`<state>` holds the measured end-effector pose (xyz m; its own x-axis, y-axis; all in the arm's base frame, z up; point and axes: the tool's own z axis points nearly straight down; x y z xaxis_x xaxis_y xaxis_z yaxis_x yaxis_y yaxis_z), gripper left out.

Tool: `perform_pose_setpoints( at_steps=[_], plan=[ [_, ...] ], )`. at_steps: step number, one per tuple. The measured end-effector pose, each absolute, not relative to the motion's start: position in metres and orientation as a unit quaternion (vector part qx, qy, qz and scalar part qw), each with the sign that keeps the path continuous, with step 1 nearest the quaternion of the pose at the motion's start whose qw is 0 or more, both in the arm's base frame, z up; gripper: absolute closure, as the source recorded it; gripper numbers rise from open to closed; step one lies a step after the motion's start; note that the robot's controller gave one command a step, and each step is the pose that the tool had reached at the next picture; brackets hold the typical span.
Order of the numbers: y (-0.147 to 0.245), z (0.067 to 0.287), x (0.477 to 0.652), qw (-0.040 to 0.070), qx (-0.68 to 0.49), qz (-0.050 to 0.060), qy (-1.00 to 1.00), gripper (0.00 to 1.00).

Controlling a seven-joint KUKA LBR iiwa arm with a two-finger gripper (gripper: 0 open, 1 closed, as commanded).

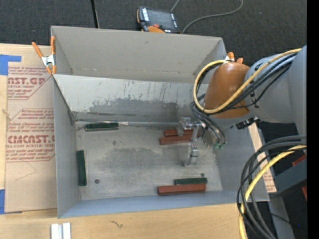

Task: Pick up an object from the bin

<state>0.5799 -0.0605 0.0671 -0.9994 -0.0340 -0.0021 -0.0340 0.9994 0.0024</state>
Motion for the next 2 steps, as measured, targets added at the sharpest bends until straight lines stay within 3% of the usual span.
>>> perform_pose_setpoints(
  at_steps=[1, 2],
  plan=[
    [-0.138, 0.071, 0.555, 0.001, -0.139, -0.001, 0.990, 0.00],
    [-0.085, 0.071, 0.593, 0.003, -0.130, 0.001, 0.991, 0.00]
  ],
)
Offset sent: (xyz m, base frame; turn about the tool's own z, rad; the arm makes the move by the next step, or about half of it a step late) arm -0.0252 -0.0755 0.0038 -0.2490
